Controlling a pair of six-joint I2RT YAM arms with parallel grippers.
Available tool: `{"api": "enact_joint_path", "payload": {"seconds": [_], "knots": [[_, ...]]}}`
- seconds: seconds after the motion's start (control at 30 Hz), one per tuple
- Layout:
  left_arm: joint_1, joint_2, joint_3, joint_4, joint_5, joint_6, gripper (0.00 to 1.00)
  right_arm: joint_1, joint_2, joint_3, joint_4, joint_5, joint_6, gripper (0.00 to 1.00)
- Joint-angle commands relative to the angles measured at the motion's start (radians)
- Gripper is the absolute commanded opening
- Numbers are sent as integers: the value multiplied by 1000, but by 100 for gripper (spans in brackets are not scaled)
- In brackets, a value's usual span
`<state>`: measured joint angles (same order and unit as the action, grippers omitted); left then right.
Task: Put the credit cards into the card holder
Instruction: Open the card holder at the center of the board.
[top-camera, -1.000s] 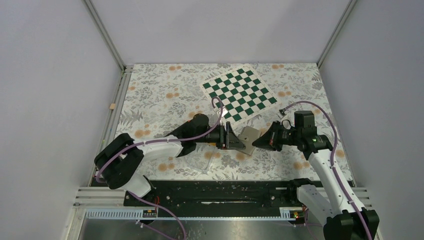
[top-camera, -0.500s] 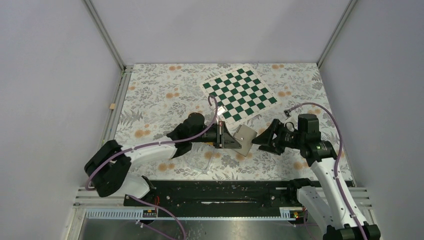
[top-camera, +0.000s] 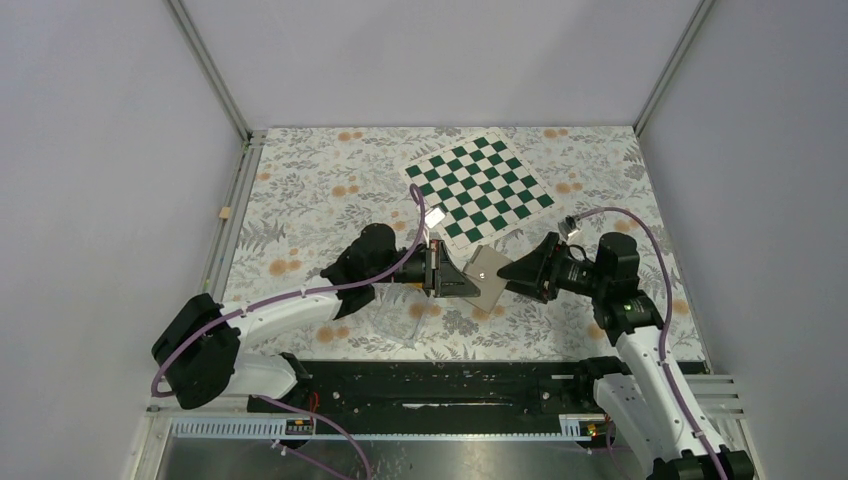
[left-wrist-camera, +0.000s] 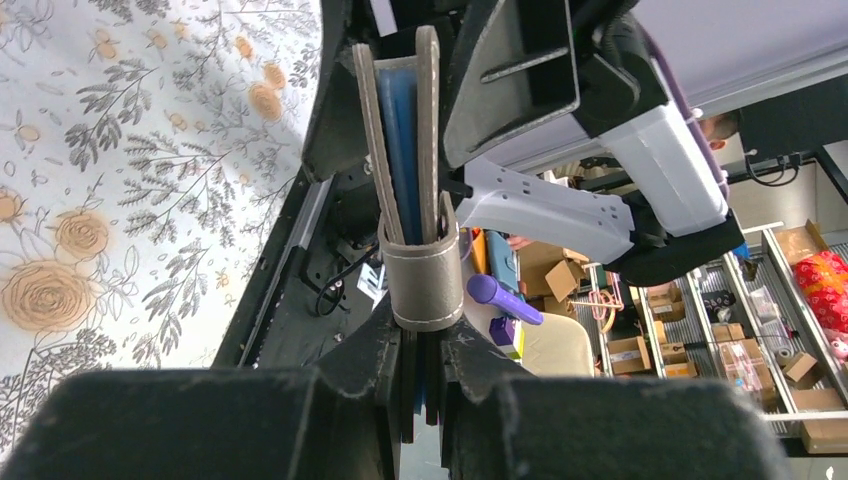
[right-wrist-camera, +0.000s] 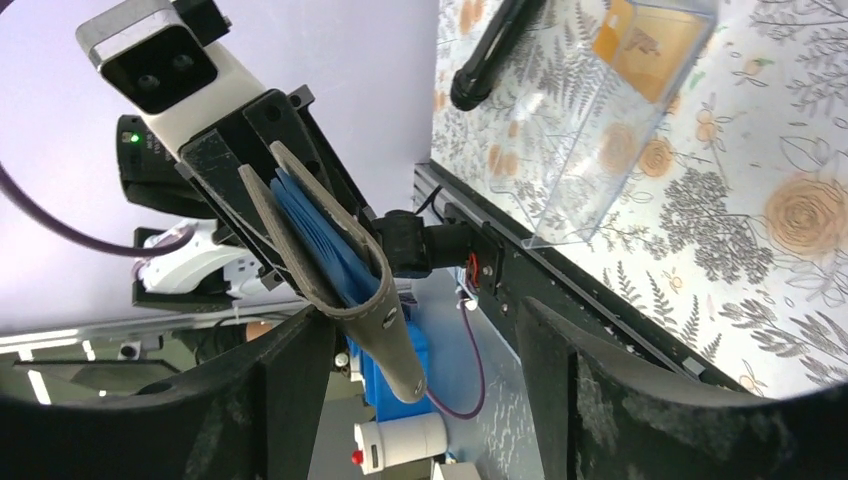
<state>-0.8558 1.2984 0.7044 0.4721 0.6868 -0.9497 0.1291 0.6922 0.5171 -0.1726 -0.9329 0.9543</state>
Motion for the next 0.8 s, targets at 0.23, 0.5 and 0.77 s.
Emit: {"api": "enact_joint_path", "payload": {"seconds": [0.23,0.5,0.77], "knots": [[0,26,4,137,75,-23,0,4,58,-73,595,-151,346,44],[0,20,32,-5,-1,35,21,12,44,-24,484,-206,271,0],[-37,-97,142,-537,-480,205,75,20,38,87,-130,-54,-91,0]]}}
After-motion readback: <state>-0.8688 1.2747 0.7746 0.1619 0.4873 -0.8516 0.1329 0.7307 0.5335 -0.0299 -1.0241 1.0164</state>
